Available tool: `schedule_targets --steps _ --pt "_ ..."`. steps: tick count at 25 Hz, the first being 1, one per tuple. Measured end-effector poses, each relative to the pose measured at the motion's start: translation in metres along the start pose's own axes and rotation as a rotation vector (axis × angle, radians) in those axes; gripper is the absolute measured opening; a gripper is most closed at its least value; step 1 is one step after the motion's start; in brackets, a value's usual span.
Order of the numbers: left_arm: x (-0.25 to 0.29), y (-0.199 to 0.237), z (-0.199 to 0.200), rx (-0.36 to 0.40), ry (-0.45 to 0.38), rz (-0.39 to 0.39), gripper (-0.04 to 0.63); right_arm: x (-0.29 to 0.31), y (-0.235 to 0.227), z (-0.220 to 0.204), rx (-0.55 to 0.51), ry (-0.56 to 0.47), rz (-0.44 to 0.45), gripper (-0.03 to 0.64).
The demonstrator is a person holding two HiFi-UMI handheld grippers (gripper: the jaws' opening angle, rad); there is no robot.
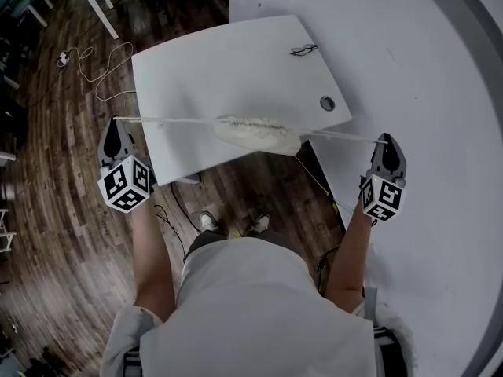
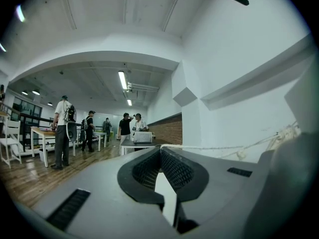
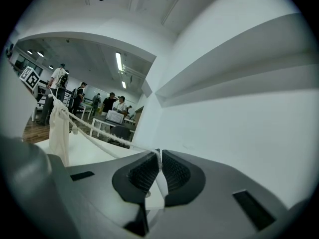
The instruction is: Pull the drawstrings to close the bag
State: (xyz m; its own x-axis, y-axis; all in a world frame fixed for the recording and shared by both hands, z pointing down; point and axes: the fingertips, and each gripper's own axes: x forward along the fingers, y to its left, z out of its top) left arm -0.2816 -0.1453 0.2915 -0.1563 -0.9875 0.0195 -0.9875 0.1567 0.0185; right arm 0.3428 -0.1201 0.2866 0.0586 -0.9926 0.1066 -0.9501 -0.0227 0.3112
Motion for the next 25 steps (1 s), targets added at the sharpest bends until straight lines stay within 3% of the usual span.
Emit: schedule_targets --steps 8,25 --pt "-0.002 -0.004 0.011 -0.013 -0.035 -0.018 0.017 -0.006 -0.006 -0.002 0.019 -0.001 -0.007 0.044" --pt "0.001 -0.003 0.011 -0.049 -0.019 -0.032 0.017 -0.007 -0.012 -0.004 0.041 0.001 -0.025 0.044"
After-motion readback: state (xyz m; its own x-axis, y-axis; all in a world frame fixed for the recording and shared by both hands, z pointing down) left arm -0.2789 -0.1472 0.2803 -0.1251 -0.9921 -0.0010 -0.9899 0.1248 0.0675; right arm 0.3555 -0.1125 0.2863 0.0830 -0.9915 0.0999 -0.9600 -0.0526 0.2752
